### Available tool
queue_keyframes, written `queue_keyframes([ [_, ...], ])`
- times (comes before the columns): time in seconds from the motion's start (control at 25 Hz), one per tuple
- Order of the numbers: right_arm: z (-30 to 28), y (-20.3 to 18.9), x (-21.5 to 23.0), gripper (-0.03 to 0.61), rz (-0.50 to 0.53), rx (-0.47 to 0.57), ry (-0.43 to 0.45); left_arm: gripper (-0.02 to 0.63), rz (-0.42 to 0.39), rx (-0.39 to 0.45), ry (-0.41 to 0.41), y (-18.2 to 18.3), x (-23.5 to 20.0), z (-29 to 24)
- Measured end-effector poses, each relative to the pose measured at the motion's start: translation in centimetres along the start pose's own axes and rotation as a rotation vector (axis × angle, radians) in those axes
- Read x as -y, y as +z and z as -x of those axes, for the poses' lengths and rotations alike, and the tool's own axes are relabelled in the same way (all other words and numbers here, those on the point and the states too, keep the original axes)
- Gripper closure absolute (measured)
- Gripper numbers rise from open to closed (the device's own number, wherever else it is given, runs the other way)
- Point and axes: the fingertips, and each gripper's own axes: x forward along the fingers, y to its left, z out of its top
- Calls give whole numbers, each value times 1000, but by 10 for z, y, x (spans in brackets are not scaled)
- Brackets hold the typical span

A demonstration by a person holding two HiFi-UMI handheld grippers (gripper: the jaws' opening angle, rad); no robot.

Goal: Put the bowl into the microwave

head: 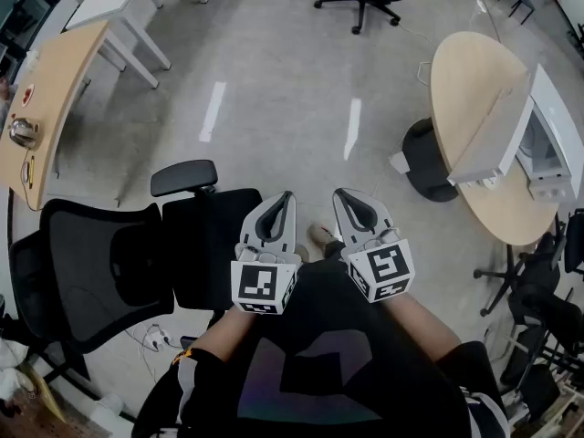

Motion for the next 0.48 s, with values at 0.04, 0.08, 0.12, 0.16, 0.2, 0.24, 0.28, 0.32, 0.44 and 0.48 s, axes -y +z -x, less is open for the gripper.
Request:
queue_keyframes([
  [0.04,3,-2,0,563,-6,0,-14,568,-3,-2,-12,-1,2,0],
  [0.08,6,-4,1,563,-13,1,-28,568,-6,-3,-25,-2,4,0],
  [0.12,9,-6,2,563,-18,2,-42,568,-9,-4,-39,-3,7,0],
  [0.16,12,-7,4,563,-23,3,-57,568,-12,-5,-54,-5,11,0],
  [0.2,17,-9,6,563,-28,4,-71,568,-14,-7,-69,-6,16,0],
  [0.24,22,-11,8,563,-32,4,-85,568,-17,-9,-86,-8,21,0],
  [0.28,27,-13,9,563,-36,5,-100,568,-20,-11,-102,-9,26,0],
  [0.32,32,-14,10,563,-39,6,-114,568,-21,-9,-118,-10,31,0],
  [0.44,48,-17,14,563,-37,20,-154,568,-23,9,-164,-7,47,0],
  [0.48,53,-19,15,563,-38,25,-165,568,-26,14,-175,-7,52,0],
])
